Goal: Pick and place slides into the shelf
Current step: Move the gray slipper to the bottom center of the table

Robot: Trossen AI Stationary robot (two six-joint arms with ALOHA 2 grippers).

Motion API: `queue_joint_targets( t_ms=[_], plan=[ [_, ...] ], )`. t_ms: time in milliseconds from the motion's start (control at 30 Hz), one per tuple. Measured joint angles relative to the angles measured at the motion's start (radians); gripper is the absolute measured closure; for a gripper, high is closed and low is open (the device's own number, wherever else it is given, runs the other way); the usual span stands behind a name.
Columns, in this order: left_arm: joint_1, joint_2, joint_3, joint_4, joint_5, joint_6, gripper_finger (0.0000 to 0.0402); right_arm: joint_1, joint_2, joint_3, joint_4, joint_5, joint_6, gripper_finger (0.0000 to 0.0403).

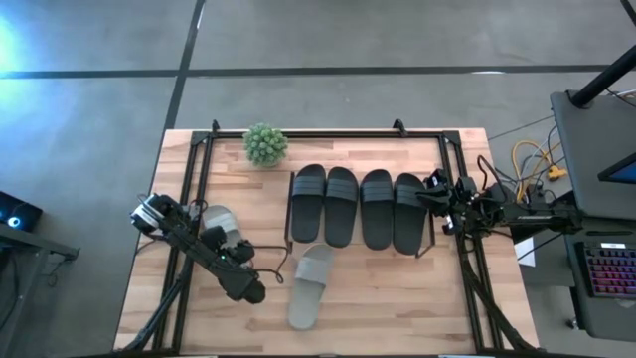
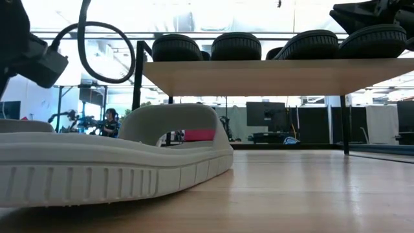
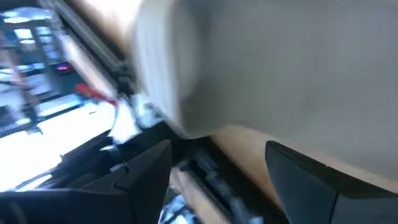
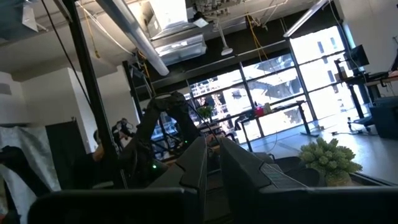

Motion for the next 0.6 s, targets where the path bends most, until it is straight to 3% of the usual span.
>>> queue_joint_targets(
  t_ms=[300,600],
  plan=[
    [0.001,0.000,-0.026,0.020,-0.019,0.023,0.0158,0.000,0.000,0.000,0.000,0.000,0.000,0.0364],
    [0.041,-0.008,-0.113,0.003,-0.109,0.086,0.0158,0.000,0.000,0.000,0.001,0.000,0.000,0.0364]
  ],
)
